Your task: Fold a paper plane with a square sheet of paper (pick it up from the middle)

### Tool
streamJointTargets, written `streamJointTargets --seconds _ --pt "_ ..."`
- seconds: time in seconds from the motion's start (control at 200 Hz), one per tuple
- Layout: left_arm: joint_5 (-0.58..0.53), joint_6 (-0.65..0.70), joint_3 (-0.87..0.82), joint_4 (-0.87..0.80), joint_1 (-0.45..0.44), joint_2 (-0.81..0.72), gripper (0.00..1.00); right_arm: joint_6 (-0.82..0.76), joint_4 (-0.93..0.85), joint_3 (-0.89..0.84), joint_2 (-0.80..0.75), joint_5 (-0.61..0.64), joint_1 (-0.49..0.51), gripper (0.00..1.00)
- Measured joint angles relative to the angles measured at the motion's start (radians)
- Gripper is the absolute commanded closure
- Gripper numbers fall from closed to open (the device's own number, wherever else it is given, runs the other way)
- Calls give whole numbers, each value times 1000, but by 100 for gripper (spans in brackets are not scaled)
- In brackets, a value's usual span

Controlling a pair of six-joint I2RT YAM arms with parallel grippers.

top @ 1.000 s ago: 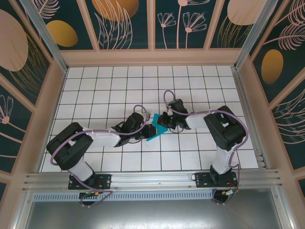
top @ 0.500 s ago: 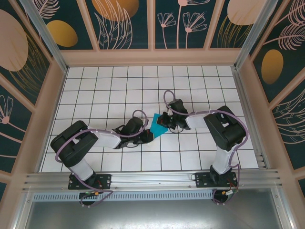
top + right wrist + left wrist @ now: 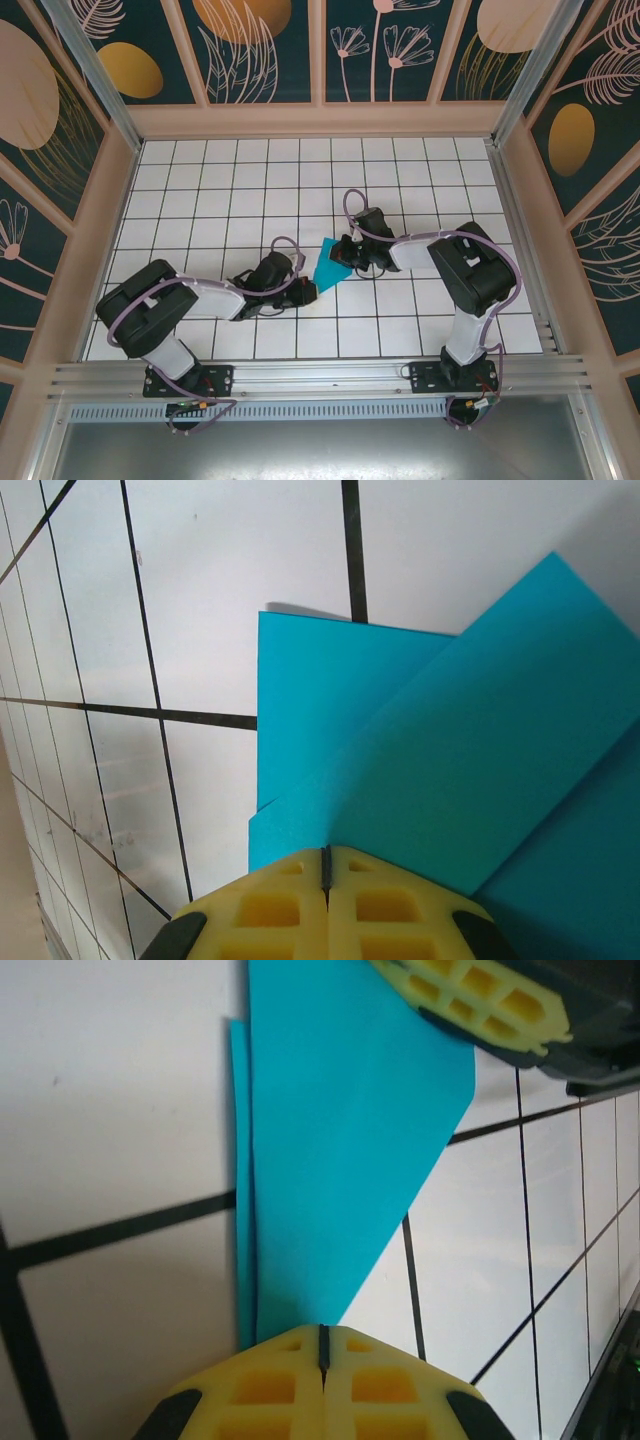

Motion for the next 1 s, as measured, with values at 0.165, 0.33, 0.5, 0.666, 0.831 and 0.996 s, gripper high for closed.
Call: streamJointTargets --seconds 0.165,0.33,0.5,0.666,0.831,0.996 --pt "37 5 -8 -74 0 -50 96 0 0 0 0 0 0 100" --pt "2 22 -2 -104 0 -122 95 -1 -5 0 -4 5 -1 100" --pt "-44 27 49 -102 0 -119 98 -10 -6 0 -6 5 -1 100" --pt "-88 29 98 -106 0 -55 100 -14 -12 0 -10 5 -5 100" --pt "-94 30 110 -119 0 7 100 -20 -23 0 -16 8 -7 100" --pt "-61 30 110 -114 0 48 100 -38 -40 1 -24 8 -8 100"
